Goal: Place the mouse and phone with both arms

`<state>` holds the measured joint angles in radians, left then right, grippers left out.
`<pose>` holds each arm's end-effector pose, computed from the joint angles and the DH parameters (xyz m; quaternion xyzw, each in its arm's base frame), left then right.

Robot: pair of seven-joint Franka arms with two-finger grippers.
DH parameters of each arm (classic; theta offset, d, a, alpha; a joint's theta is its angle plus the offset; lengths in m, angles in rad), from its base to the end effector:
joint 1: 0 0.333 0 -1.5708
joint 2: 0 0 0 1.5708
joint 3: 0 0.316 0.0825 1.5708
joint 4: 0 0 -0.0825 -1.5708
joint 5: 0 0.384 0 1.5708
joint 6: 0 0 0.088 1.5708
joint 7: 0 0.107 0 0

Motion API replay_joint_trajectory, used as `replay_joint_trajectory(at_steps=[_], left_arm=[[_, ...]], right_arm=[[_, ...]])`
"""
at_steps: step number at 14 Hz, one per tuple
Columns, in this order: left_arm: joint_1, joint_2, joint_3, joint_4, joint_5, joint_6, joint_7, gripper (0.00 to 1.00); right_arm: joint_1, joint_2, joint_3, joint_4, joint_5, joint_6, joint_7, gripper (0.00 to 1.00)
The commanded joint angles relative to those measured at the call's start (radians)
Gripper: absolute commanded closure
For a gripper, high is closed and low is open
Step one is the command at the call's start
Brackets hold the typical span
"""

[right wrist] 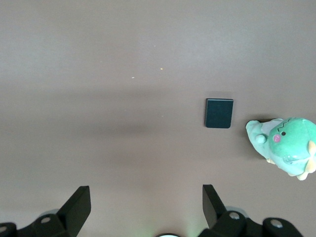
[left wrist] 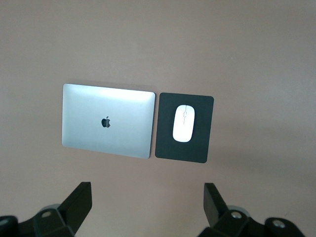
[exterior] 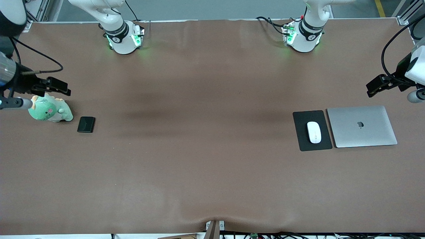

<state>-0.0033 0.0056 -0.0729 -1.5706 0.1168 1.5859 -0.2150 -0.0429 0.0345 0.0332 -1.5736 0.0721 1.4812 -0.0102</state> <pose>0.5571 -0.0301 0.6235 -0.9959 -0.0686 -0.0132 0.0568 0.5540 0.0026 0.5971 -0.9973 -0.0012 0.0630 0.0372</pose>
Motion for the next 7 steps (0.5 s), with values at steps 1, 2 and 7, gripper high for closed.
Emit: replay_joint_trajectory(at_steps=[1,2,7], left_arm=[[-0.003,-0.027,0.002,-0.013,-0.016,0.005,0.025,0.00],[-0.006,-0.027,0.001,-0.008,-0.016,0.003,0.022,0.00],[-0.004,-0.029,-0.008,-0.005,-0.017,-0.003,0.026,0.00]], right_arm=[[0.023,-0.045,0.005,0.010,0.015,-0.051,0.062,0.00],[0.031,-0.053,0.023,0.014,0.015,-0.058,0.096,0.00],[0.028,-0.068,0.033,0.015,0.014,-0.056,0.093,0.00]])
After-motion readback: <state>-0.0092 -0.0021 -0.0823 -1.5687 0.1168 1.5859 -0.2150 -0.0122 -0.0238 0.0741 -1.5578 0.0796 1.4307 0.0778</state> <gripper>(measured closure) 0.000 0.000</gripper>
